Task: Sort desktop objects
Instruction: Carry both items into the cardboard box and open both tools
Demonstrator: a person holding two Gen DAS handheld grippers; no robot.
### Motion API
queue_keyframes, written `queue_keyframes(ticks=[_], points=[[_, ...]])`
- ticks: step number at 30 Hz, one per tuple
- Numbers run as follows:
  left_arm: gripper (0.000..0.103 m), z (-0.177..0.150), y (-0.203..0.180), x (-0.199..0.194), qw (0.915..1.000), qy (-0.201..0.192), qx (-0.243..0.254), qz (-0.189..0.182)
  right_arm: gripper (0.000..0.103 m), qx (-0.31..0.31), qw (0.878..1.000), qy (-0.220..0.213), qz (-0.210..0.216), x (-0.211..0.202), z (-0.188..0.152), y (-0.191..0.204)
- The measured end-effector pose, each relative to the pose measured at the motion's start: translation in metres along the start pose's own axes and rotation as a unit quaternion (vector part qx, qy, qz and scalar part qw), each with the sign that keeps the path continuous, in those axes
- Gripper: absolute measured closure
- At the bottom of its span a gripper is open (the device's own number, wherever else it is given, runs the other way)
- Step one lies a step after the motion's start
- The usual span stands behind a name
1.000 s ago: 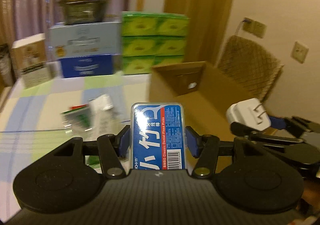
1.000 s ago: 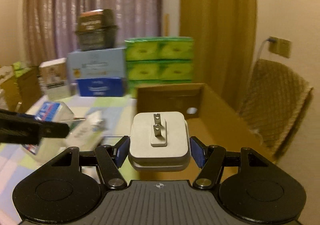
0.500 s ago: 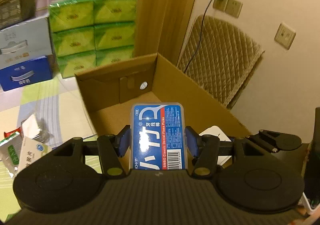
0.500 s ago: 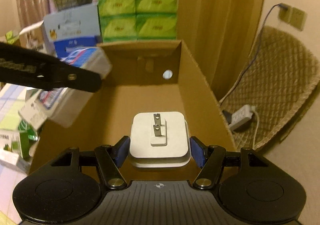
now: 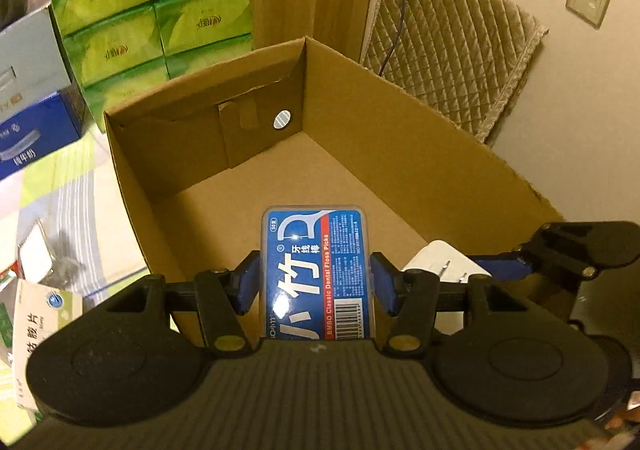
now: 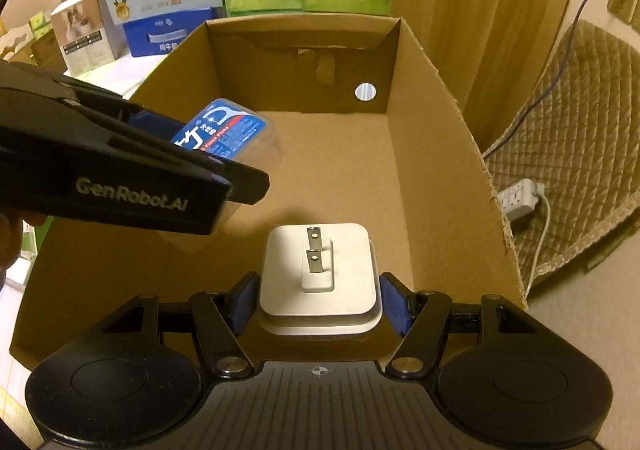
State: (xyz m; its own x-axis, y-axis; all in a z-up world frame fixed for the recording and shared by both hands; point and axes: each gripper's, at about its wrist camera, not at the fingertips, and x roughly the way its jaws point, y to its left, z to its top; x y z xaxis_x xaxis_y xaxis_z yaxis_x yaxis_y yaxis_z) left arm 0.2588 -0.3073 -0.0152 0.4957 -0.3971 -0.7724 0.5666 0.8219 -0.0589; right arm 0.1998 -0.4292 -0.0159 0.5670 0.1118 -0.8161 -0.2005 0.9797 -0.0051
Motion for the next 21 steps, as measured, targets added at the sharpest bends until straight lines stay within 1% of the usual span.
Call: queue_keyframes(ticks=[7, 15, 21], points=[[0.05, 0.001, 0.002, -0.004, 1.0, 0.0, 0.0, 0.003, 0.041, -0.014, 1.0, 0.013, -0.005, 0.003, 0.0, 0.002], [0.05, -0.002, 0.007, -0.019, 0.9999, -0.012, -0.003, 0.006, 0.041, -0.002, 1.0, -0.004, -0.008, -0.001, -0.002, 0.004], [0.049, -0.007, 0.019, -0.053, 0.9991, -0.037, -0.02, 0.009, 0.04, -0.002, 0.999, -0.033, -0.017, -0.023, -0.004, 0.014]])
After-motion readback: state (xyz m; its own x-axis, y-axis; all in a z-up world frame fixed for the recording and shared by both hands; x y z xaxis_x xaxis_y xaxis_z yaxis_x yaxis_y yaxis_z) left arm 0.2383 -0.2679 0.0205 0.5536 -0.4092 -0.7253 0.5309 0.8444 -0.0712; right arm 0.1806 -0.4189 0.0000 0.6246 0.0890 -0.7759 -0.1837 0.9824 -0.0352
